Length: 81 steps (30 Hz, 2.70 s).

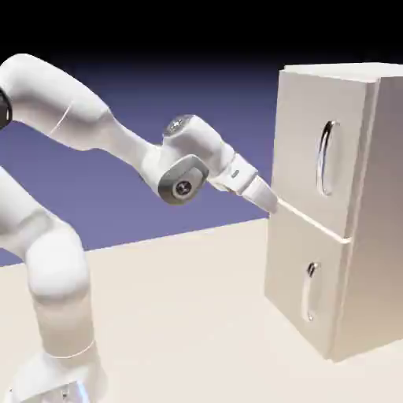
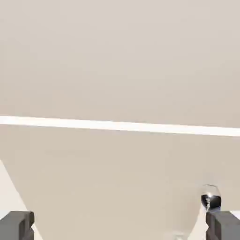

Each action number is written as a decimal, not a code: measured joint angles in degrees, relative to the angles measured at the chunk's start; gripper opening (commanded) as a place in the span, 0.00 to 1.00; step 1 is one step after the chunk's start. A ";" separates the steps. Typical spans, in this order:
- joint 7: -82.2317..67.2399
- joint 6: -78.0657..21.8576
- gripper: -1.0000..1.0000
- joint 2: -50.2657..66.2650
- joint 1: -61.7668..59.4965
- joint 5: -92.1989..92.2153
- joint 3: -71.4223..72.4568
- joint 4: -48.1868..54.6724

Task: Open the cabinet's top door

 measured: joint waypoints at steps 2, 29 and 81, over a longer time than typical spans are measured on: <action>3.57 -0.24 1.00 -0.82 1.60 -4.98 -1.88 0.71; 51.72 -3.49 1.00 -11.93 23.14 -72.26 -27.20 10.26; 121.40 -18.57 0.00 -16.97 45.87 -155.22 -53.00 19.56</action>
